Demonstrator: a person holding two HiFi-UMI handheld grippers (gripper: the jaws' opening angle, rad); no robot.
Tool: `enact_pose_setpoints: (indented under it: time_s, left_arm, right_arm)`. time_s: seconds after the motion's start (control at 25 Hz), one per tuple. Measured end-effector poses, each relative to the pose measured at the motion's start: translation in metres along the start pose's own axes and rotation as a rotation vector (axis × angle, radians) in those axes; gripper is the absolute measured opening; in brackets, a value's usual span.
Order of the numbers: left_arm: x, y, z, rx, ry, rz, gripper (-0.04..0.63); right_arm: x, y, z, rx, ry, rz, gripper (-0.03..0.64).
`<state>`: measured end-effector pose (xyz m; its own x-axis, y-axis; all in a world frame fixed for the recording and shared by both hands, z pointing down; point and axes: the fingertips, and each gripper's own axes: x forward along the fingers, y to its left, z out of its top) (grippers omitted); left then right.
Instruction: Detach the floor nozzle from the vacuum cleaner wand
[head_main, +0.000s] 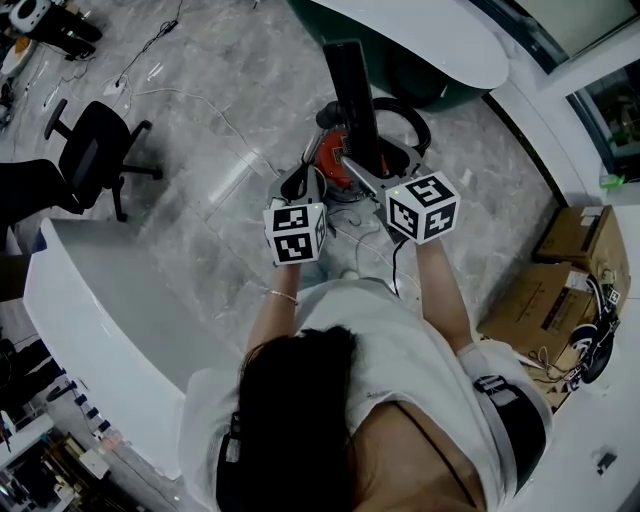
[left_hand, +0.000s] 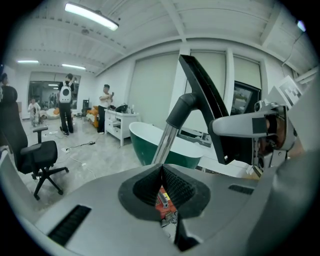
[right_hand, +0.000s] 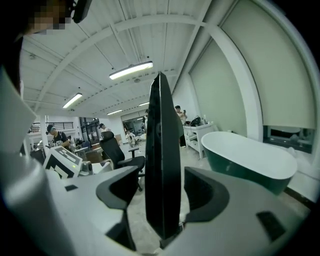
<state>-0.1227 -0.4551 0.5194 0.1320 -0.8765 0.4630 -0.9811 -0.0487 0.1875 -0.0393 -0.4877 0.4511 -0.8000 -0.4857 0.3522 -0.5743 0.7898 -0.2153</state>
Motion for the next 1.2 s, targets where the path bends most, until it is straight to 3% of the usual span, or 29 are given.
enact_pose_setpoints:
  time_s: [0.84, 0.88, 0.96, 1.2]
  left_arm:
    - [0.029, 0.019, 0.009, 0.021, 0.013, -0.04, 0.003]
    - [0.03, 0.018, 0.01, 0.022, 0.013, -0.043, 0.003]
    - [0.031, 0.018, 0.011, 0.024, 0.013, -0.052, 0.003]
    - [0.038, 0.017, 0.012, 0.037, 0.02, -0.086, 0.003]
  right_arm:
    - [0.037, 0.001, -0.002, -0.007, 0.085, 0.057, 0.275]
    - [0.037, 0.001, -0.002, -0.011, 0.089, 0.057, 0.264]
    - [0.037, 0.001, -0.001, -0.024, 0.09, 0.049, 0.182]
    - [0.041, 0.004, -0.001, -0.045, 0.107, 0.068, 0.143]
